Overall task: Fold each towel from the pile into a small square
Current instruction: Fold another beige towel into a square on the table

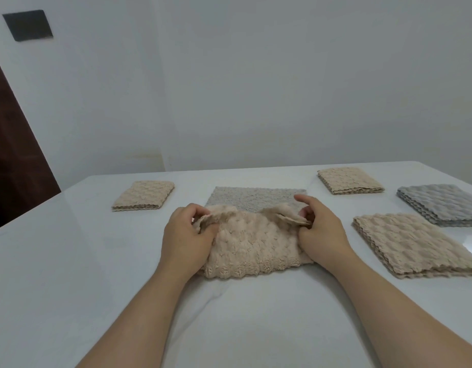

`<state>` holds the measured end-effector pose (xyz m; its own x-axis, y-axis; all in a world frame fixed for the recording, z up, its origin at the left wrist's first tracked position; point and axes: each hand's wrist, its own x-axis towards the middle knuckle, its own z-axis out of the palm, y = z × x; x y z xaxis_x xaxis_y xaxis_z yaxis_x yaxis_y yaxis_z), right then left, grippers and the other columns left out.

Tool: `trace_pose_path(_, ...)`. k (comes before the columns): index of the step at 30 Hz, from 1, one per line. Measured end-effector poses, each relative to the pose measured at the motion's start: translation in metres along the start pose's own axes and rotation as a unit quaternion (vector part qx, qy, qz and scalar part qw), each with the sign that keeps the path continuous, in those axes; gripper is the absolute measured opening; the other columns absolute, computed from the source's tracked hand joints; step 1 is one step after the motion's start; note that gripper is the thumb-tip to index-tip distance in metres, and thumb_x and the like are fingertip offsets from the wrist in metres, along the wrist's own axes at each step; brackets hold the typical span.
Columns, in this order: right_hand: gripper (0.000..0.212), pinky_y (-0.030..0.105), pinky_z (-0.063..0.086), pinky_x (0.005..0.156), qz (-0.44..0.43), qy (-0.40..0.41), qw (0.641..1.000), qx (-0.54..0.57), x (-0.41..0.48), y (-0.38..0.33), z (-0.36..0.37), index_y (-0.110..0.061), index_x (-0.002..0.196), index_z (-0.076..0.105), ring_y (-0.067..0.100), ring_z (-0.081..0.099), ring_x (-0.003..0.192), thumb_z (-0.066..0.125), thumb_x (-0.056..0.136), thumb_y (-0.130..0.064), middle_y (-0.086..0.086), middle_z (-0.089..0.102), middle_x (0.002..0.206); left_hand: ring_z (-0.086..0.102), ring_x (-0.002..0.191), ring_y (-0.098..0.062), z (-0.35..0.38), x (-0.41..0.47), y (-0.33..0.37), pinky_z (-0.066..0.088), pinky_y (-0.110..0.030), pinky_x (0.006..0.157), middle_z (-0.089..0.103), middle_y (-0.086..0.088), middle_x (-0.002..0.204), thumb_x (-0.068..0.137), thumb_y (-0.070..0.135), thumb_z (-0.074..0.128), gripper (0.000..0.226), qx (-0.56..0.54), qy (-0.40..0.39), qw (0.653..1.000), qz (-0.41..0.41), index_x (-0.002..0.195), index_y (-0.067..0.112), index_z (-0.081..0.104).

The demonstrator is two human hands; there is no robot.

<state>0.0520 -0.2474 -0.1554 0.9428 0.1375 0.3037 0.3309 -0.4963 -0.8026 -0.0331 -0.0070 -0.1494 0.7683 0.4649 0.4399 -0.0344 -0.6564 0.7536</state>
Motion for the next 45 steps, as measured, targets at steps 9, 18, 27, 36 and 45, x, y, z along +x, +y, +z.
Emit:
trace_pose_path(9,0.077,0.025,0.045,0.052,0.061,0.062,0.984,0.153,0.007,0.005,-0.006,-0.041,0.136,0.053,0.013,0.066,0.070,0.048,0.080,0.011,-0.006,0.074,0.105,0.049,0.047,-0.011,-0.007,0.002,0.013,0.041,-0.023,0.046,0.064,0.003,0.067,0.078,-0.013,0.059,0.042,-0.263,0.054,0.957,-0.113,0.092,0.024,0.076)
trace_pose_path(18,0.056,0.025,0.045,0.056,0.087,0.059,0.960,0.260,0.008,0.009,-0.003,-0.019,0.114,0.068,0.011,0.053,0.054,0.050,0.080,0.022,0.000,0.064,0.071,0.064,0.095,0.004,-0.007,0.005,0.001,0.050,-0.017,0.085,0.064,0.019,0.109,0.087,0.015,0.078,0.045,-0.172,0.106,0.978,-0.043,0.123,0.038,0.066)
trace_pose_path(27,0.015,0.058,0.058,0.088,0.082,0.035,0.947,0.310,0.011,0.018,-0.001,-0.013,0.101,0.074,0.035,0.074,0.093,0.079,0.087,-0.018,0.012,0.078,0.091,0.056,0.065,0.002,-0.008,0.005,0.001,0.043,-0.008,0.067,0.053,0.007,0.082,0.086,0.023,0.080,0.046,-0.167,0.118,0.976,-0.079,0.128,0.028,0.063)
trace_pose_path(36,0.037,0.056,0.056,0.074,0.060,0.099,0.968,0.223,0.012,0.017,0.002,-0.012,0.081,0.067,0.035,0.063,0.069,0.069,0.091,-0.047,0.019,0.071,0.081,0.066,0.101,-0.015,-0.005,0.010,-0.009,0.053,-0.037,0.094,0.069,0.012,0.101,0.082,0.040,0.080,0.034,-0.134,0.120,0.980,-0.081,0.112,0.029,0.066)
trace_pose_path(45,0.035,0.042,0.050,0.067,0.061,0.092,0.958,0.263,0.010,0.015,0.001,-0.010,0.077,0.060,0.021,0.055,0.068,0.070,0.093,-0.040,0.008,0.062,0.074,0.055,0.113,0.001,-0.006,0.007,-0.004,0.041,-0.018,0.096,0.063,0.021,0.117,0.091,0.023,0.074,0.039,-0.165,0.128,0.976,-0.062,0.127,0.034,0.065)
